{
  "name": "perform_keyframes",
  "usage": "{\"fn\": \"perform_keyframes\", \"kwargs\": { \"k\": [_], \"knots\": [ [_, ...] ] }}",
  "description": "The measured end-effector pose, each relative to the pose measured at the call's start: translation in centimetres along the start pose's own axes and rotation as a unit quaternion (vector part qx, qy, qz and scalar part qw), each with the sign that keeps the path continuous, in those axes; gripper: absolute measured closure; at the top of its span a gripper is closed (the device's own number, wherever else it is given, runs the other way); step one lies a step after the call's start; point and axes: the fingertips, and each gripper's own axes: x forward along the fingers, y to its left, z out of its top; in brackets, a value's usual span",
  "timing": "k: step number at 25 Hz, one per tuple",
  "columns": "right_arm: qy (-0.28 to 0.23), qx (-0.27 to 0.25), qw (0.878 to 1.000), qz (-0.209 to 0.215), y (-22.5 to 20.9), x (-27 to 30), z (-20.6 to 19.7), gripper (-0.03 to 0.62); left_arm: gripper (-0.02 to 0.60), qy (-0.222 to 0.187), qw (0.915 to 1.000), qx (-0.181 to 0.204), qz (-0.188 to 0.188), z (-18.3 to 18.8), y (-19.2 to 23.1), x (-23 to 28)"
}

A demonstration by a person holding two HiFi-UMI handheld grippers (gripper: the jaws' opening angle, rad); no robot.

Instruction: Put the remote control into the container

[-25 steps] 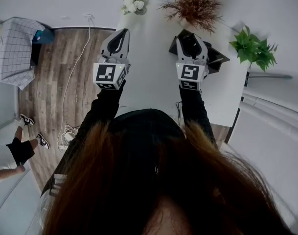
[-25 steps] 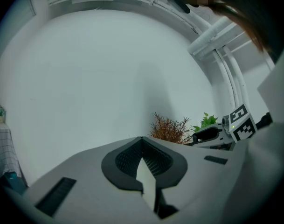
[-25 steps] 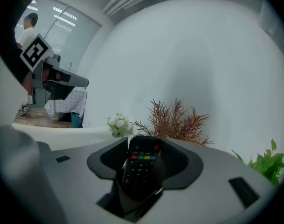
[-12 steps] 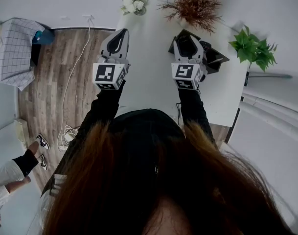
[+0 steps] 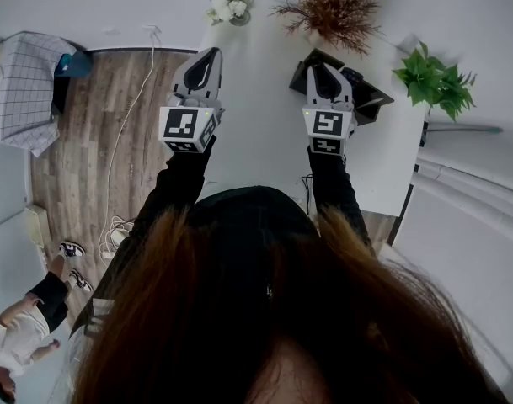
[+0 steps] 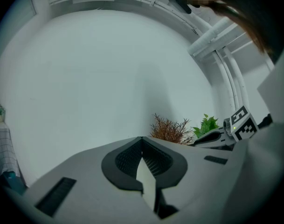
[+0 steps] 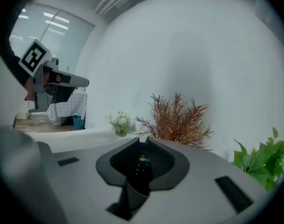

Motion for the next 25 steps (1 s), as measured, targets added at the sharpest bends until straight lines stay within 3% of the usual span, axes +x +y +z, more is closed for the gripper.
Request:
{"fn": "perform_keyframes", "kwargs": {
  "k": [5, 19, 25],
  "knots": [
    [-0.036, 0.039, 0.998, -0.014, -1.8, -0.9, 2.0, 0.573, 0.572, -0.006, 1.0, 0.002, -0.006, 0.7, -0.5, 0.2],
    [-0.134, 0.103, 0.985, -0.046, -5.8, -6.5, 6.5, 0.576, 0.572, -0.038, 0.999, 0.015, -0.019, 3.7, -2.7, -0.6],
    [-0.151, 0.109, 0.981, -0.048, -5.9, -9.5, 7.3, 0.576, 0.572, -0.052, 0.9982, 0.018, -0.024, 4.9, -4.4, -1.7]
  ]
}}
